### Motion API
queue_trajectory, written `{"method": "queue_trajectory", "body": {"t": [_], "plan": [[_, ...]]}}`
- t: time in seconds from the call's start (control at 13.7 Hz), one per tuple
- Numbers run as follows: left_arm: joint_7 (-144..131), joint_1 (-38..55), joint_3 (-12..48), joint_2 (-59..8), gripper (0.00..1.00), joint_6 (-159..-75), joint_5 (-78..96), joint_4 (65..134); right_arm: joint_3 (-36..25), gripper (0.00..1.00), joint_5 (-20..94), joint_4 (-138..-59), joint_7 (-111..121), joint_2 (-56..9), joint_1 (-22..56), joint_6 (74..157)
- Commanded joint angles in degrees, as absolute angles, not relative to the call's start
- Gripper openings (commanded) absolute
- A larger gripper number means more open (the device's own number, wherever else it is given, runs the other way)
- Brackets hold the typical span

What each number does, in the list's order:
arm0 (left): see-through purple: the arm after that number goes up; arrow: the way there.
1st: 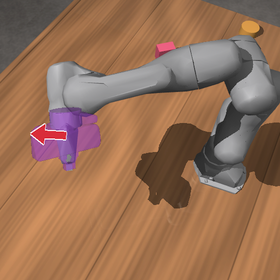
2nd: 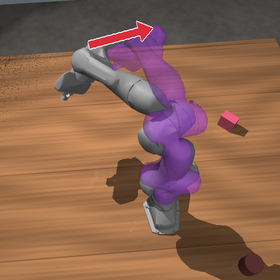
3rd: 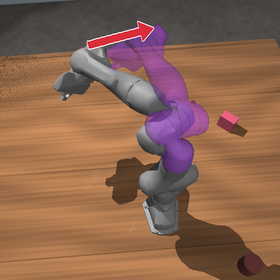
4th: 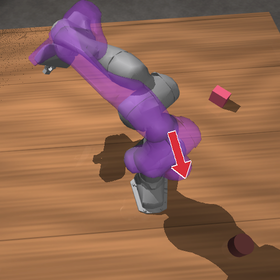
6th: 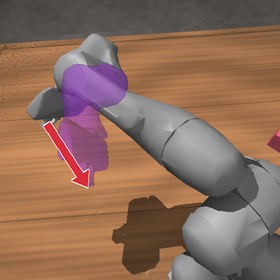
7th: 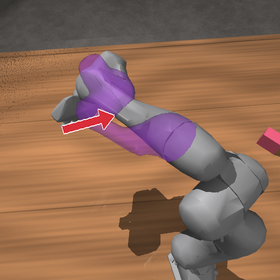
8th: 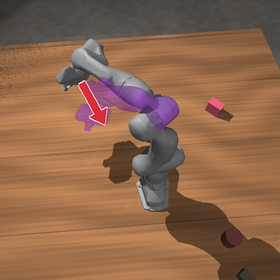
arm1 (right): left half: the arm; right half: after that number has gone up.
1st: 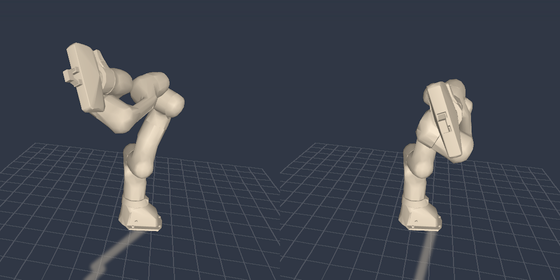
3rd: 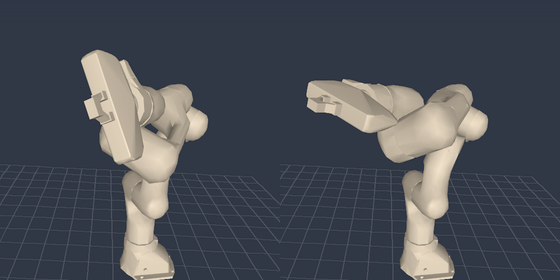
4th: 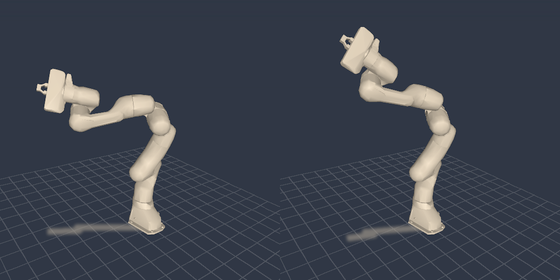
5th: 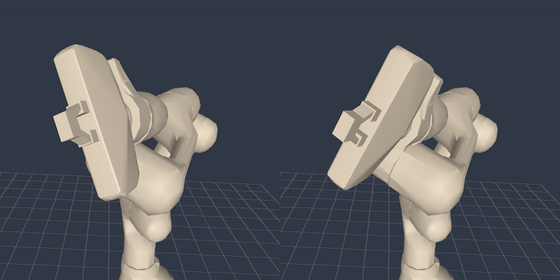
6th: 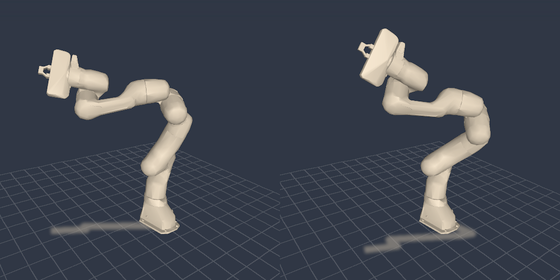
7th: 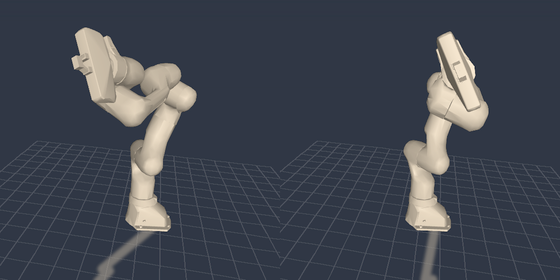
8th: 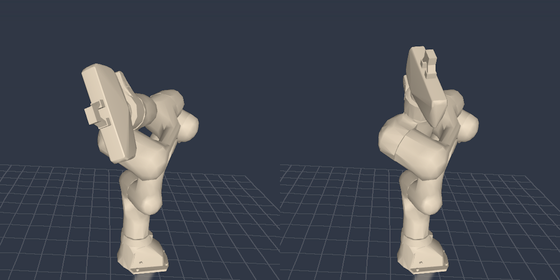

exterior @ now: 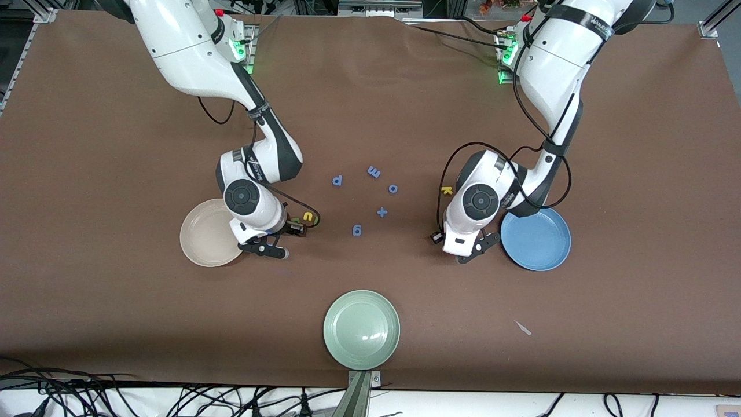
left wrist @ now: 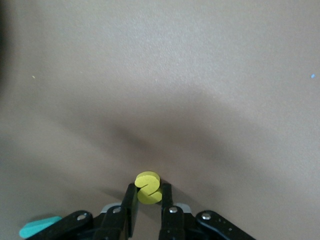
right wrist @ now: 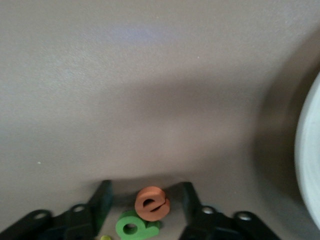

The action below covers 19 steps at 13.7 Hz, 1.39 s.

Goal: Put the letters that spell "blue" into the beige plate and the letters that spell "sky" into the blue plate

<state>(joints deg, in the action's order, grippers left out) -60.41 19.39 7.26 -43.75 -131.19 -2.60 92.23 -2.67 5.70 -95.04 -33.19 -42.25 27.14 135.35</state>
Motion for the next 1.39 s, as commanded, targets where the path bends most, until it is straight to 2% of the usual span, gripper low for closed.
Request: {"method": "queue_trajectory", "body": {"t": [0.0,0.15,0.44,0.95,1.02,1.1,1.17,1.24,1.32], "plan": [[-56.36,18.11,6.59,-40.71,0.00,-127.03,-2.64,91.85,-2.81,0.46,6.50,-96.59,-32.69,-41.75,27.33,136.32],[-48.91,15.13,6.59,-37.19,0.00,-120.71,-2.64,91.76,-2.73,0.35,6.50,-96.86,-32.87,-41.66,27.42,136.23],[-33.34,9.24,6.50,-33.84,0.00,-111.11,-3.51,92.90,-2.72,0.28,6.50,-97.38,-32.87,-41.13,27.42,135.97],[-21.99,5.63,6.68,-35.41,0.02,-112.14,-10.46,95.45,-2.81,0.26,6.50,-96.94,-31.99,-39.90,27.33,134.74],[-21.19,5.28,6.68,-36.03,0.11,-113.45,-10.46,95.54,-2.90,0.26,6.50,-96.68,-31.82,-39.55,27.33,134.30],[-21.01,5.27,6.68,-36.04,0.42,-113.55,-10.46,95.45,-3.07,0.26,6.42,-95.81,-31.56,-39.38,27.25,132.30],[-19.27,5.10,6.68,-35.86,0.83,-113.38,-10.46,95.36,-3.34,0.26,6.42,-93.97,-29.99,-39.29,27.07,129.67],[-18.03,5.27,6.94,-35.34,1.00,-112.94,-10.02,95.10,-3.60,0.26,6.42,-92.13,-27.88,-39.03,26.46,126.25],[-17.93,5.80,7.20,-34.55,1.00,-112.07,-9.76,94.84,-3.78,0.26,6.42,-90.20,-25.95,-39.02,25.06,123.43]]}}
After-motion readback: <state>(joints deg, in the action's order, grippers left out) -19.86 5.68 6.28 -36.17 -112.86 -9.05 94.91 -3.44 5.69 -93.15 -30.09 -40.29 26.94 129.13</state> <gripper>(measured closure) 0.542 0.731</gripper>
